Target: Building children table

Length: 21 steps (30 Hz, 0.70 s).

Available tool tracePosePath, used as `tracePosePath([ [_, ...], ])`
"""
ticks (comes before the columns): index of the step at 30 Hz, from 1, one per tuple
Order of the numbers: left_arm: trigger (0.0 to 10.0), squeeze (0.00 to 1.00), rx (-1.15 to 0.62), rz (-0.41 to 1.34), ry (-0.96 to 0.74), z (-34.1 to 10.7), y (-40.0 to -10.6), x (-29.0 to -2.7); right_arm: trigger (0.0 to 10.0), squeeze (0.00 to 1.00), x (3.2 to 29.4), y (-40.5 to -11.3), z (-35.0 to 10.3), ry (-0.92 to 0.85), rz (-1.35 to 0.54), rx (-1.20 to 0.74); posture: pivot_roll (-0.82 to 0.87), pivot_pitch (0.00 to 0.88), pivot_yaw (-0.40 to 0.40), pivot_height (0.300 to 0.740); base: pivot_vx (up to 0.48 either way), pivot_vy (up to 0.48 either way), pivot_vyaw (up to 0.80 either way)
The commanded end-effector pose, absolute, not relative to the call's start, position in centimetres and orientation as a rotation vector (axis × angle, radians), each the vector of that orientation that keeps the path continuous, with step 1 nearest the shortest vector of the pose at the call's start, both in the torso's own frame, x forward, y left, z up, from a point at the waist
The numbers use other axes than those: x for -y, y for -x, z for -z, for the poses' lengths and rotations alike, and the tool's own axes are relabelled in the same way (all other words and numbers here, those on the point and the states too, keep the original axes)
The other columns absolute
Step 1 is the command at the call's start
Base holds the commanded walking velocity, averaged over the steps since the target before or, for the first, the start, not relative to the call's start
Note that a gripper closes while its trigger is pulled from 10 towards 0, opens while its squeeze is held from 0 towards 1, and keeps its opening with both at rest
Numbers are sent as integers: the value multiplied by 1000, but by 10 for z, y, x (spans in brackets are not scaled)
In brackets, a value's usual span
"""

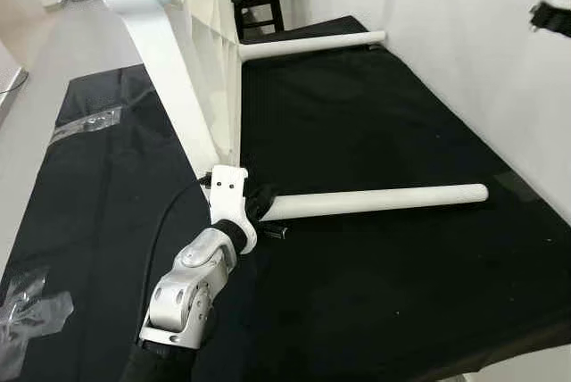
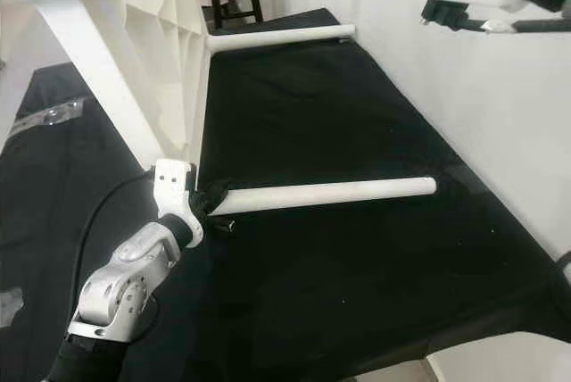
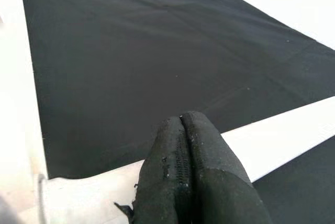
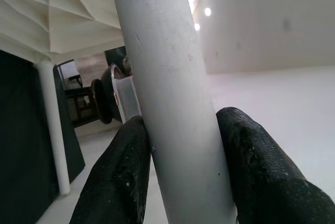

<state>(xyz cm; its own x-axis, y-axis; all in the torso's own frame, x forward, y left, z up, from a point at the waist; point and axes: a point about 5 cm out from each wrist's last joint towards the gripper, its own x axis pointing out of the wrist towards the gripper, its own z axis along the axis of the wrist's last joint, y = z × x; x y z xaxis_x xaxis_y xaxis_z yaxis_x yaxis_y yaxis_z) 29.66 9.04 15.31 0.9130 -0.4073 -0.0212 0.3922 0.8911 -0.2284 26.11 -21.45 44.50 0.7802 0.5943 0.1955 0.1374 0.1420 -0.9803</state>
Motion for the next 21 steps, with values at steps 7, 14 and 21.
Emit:
tracePosePath([
  [7, 10000, 0, -57, 411, 232, -157, -306, -85, 0, 0, 210, -264, -446, 1390, -385, 675, -108, 135, 65, 740, 0, 0, 0],
  [14, 10000, 0, -53, 307, 173, -154, -322, -95, 0, 0, 210, -264, -446, 1383, -394, 676, -114, 136, 68, 740, 0, 0, 0],
  [21, 10000, 0, -16, 45, 106, -153, -328, -133, 0, 0, 220, -266, -445, 1380, -362, 649, -110, 139, 71, 740, 0, 0, 0],
])
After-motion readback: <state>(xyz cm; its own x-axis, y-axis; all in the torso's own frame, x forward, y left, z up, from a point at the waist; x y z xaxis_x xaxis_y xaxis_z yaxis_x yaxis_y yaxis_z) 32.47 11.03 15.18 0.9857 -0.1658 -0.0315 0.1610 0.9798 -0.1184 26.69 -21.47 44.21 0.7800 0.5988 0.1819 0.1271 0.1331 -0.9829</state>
